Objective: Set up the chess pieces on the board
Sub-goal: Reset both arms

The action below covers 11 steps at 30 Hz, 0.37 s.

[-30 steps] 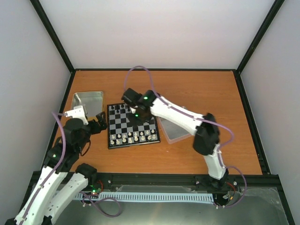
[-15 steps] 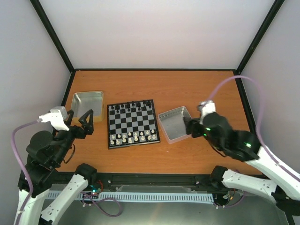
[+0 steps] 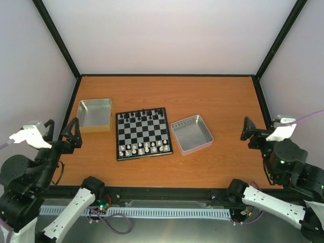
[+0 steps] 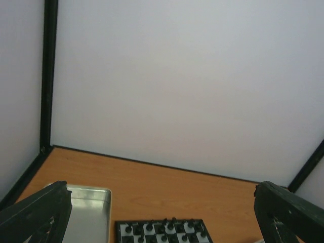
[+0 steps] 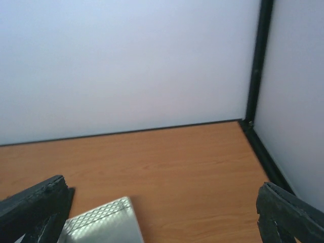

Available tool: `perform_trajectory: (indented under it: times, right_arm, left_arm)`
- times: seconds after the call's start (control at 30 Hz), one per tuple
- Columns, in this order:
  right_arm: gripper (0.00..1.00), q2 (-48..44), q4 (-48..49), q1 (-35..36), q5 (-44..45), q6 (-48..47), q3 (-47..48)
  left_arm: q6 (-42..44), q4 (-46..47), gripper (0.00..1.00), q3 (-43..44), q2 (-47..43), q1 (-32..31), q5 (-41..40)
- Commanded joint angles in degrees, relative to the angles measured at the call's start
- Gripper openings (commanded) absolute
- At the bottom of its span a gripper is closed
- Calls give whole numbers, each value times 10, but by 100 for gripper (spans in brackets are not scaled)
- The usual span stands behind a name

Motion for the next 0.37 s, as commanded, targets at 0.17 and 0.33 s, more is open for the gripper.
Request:
perform_trajectory:
  times: [0.17,0.33]
  right_arm:
    - [100,-22,-11,-1,90,-33,7]
    - [100,-24,-3,-1,86,-34,-1]
  left_arm:
    - [37,-32,100,29,-8,-3,-25]
    - [38,-33,100,20,-4,-3,-12]
